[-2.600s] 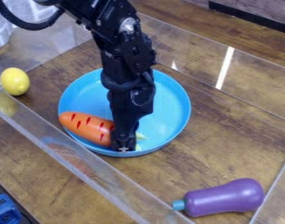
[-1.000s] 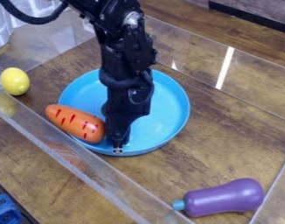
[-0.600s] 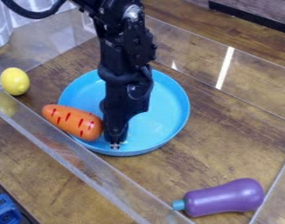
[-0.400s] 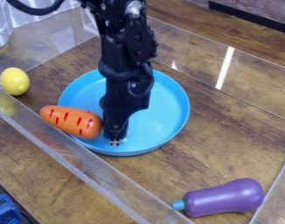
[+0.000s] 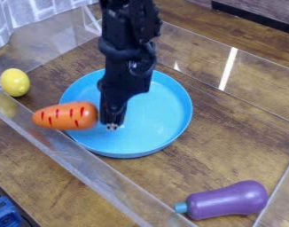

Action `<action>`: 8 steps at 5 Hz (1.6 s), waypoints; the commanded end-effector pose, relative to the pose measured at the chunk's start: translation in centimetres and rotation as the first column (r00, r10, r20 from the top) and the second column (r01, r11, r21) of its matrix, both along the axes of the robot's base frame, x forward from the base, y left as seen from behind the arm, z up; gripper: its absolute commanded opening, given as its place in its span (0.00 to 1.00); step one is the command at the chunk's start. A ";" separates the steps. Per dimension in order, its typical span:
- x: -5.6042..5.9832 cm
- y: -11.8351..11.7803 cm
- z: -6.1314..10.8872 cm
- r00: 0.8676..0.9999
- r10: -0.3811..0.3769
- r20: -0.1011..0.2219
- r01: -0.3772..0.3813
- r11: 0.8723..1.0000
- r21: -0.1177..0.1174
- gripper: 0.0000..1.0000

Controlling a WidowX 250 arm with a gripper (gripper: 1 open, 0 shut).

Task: Move the carrot to the left side

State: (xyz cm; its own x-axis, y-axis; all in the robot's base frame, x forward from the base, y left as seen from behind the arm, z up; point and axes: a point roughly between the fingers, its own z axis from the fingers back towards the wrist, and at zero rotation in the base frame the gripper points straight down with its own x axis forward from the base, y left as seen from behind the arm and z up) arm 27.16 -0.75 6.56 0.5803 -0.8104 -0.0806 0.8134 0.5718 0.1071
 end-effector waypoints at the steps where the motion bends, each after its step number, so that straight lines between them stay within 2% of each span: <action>1: 1.1 0.5 3.5 0.996 0.009 0.085 -0.010 1.000 0.006 0.00; 3: 1.0 1.4 5.8 0.994 -0.014 0.106 0.010 0.999 0.032 0.00; 5: 1.7 2.7 7.7 0.989 -0.044 0.139 0.034 0.997 0.071 0.00; 8: 3.9 3.9 7.3 0.977 -0.090 0.193 0.070 0.991 0.110 0.00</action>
